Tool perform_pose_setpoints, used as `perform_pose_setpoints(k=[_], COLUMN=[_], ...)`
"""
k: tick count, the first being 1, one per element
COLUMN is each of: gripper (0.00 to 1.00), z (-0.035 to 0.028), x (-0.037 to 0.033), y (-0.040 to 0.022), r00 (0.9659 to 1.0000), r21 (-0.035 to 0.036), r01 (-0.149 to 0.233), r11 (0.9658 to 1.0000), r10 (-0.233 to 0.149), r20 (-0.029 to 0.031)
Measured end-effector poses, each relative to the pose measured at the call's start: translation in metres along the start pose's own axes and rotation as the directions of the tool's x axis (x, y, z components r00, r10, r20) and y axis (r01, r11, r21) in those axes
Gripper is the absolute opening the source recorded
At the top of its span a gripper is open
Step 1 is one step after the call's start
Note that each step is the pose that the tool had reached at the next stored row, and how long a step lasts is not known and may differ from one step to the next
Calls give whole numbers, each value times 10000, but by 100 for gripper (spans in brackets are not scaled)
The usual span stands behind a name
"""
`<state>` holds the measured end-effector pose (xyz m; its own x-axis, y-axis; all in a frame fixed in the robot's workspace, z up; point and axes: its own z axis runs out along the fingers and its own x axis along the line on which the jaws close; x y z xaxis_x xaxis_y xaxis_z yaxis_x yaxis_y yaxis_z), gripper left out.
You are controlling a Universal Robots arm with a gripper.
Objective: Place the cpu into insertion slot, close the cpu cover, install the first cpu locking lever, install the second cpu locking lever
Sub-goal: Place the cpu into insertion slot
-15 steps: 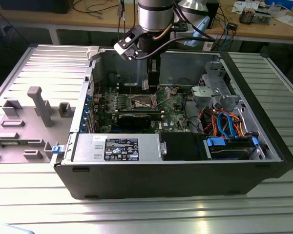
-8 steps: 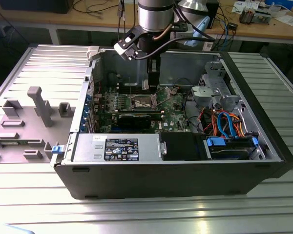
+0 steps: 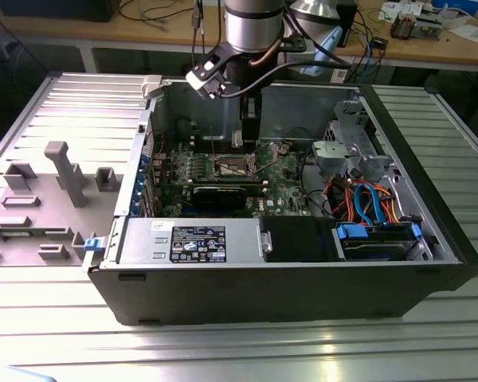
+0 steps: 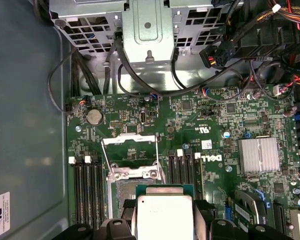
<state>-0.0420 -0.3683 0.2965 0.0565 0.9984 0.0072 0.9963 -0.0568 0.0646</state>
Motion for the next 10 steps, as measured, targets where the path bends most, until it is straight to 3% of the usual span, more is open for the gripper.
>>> perform_pose_setpoints(k=[10], gripper=[54], z=[143], x=[37], y=[-48], r00=[9988], r21=[-29], r01=[486], r11=[9988], r10=[-486], r20=[-39])
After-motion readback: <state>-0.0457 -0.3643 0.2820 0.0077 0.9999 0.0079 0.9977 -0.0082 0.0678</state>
